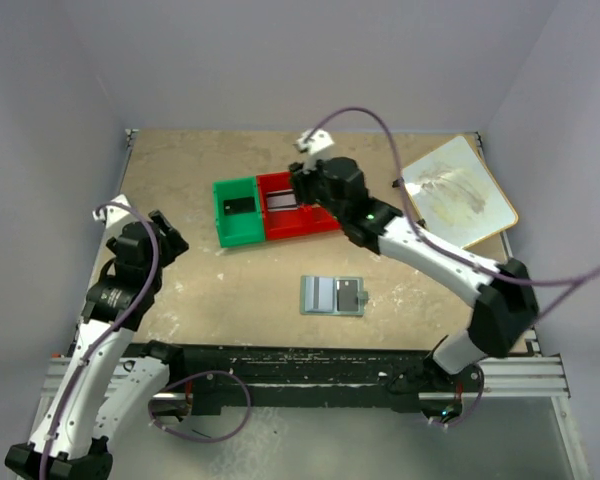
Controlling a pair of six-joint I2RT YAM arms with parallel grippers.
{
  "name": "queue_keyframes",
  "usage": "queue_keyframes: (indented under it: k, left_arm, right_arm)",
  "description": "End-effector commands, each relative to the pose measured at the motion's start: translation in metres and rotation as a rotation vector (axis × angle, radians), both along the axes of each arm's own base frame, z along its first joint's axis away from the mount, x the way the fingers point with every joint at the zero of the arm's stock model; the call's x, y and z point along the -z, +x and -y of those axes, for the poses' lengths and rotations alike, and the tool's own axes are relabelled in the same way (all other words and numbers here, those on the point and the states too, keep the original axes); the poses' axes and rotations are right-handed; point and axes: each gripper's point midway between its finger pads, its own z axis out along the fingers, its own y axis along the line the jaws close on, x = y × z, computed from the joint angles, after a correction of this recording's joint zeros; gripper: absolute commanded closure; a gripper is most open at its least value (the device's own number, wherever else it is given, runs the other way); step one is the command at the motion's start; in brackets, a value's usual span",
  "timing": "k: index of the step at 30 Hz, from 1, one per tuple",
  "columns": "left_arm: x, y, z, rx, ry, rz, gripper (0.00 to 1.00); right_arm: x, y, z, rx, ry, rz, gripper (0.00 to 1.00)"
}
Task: Take the credit cards out of the card holder
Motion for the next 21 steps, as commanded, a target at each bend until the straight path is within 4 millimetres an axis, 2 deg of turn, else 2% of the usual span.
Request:
queue_keyframes:
  k: [1, 4, 6, 7, 9, 10, 13, 17, 19, 21]
  left_arm:
    - [-0.002, 0.021, 0.045, 0.243, -0.07, 0.033, 0.33]
    - [-0.004, 0.031, 0.094, 0.472, -0.196, 0.071, 0.32]
    - [-0.006, 0.034, 0.125, 0.601, -0.269, 0.093, 0.32]
    - [-0.005, 0.034, 0.138, 0.651, -0.283, 0.092, 0.32]
    - [0.01, 0.035, 0.163, 0.715, -0.239, 0.037, 0.32]
    - [0.018, 0.029, 0.185, 0.778, -0.209, 0.001, 0.32]
    - [0.041, 0.021, 0.229, 0.879, -0.14, -0.097, 0.32]
    - [0.069, 0.018, 0.272, 0.96, -0.068, -0.189, 0.32]
    - [0.079, 0.019, 0.291, 0.995, -0.015, -0.218, 0.33]
    - [0.082, 0.025, 0.308, 1.032, 0.014, -0.223, 0.33]
  right_arm:
    - [0.081, -0.051, 0.064, 0.329, 0.298, -0.434, 0.52]
    - [0.137, -0.103, 0.088, 0.421, 0.358, -0.675, 0.52]
    - [0.157, -0.132, 0.096, 0.435, 0.423, -0.779, 0.52]
    - [0.158, -0.144, 0.1, 0.436, 0.477, -0.809, 0.52]
    - [0.163, -0.161, 0.102, 0.404, 0.545, -0.847, 0.52]
    - [0.165, -0.167, 0.105, 0.403, 0.567, -0.859, 0.52]
    - [0.175, -0.178, 0.115, 0.43, 0.564, -0.889, 0.51]
    - [0.193, -0.182, 0.136, 0.492, 0.523, -0.932, 0.52]
    - [0.193, -0.183, 0.139, 0.462, 0.545, -0.954, 0.53]
    - [0.193, -0.192, 0.134, 0.412, 0.584, -0.988, 0.54]
